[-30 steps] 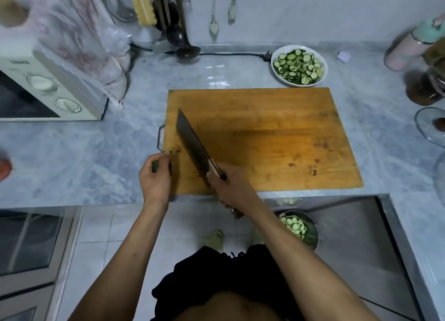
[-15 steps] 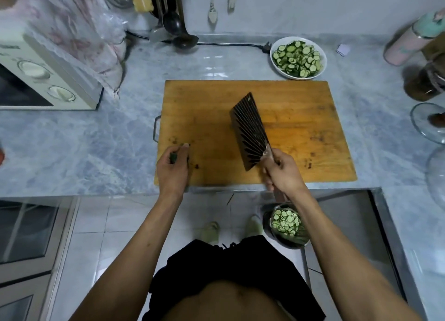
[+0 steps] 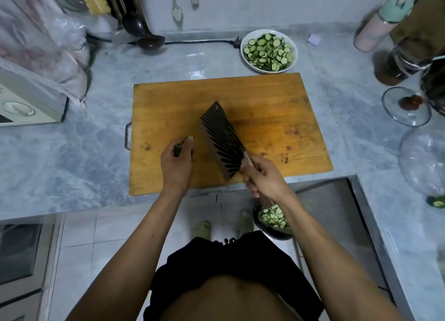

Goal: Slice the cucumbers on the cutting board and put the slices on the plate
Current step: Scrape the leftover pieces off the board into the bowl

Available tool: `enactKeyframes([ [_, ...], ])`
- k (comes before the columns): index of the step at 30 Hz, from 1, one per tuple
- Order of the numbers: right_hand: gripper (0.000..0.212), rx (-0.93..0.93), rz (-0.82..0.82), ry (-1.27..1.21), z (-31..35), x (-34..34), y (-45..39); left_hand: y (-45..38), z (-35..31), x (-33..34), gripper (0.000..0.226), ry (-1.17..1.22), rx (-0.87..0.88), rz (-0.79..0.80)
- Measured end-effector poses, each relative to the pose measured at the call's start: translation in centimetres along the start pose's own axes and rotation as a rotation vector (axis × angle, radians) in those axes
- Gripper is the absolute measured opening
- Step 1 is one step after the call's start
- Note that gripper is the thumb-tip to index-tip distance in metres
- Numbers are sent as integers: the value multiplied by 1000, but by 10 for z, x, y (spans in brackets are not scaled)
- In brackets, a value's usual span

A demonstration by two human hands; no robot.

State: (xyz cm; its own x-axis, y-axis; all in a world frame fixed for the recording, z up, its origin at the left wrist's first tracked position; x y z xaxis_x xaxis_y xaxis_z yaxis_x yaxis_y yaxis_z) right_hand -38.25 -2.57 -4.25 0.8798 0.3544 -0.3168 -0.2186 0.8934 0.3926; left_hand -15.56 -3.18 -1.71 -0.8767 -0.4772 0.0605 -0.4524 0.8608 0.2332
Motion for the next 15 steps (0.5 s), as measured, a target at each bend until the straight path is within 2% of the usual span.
enactKeyframes([
  [4, 15, 67, -168, -60, -23, -53, 14, 1, 10, 13, 19, -11, -27, 42],
  [8, 18, 8, -179, -125, -18, -61, 21, 0, 21, 35, 19, -64, -21, 121],
  [11, 23, 6, -262, -259, -24, -73, 29, -5, 25, 50, 19, -204, 59, 197],
  [15, 22, 157, -341, -467, -69, -100, 42, -23, 29, 60, 22, -539, 255, 287],
])
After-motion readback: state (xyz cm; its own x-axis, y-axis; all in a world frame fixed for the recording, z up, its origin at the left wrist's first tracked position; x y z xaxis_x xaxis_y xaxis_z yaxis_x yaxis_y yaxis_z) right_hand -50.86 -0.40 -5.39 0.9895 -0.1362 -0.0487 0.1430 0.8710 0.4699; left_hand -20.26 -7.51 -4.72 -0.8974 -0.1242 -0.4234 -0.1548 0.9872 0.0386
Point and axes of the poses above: each hand's wrist, its own y-axis away from the middle knuckle, its own x-axis out of the palm, z = x × y, the point moved 7 cm from there along -y, towards the middle knuckle, and after that the axes turned 11 degrees about y, right-handed, at the moved point
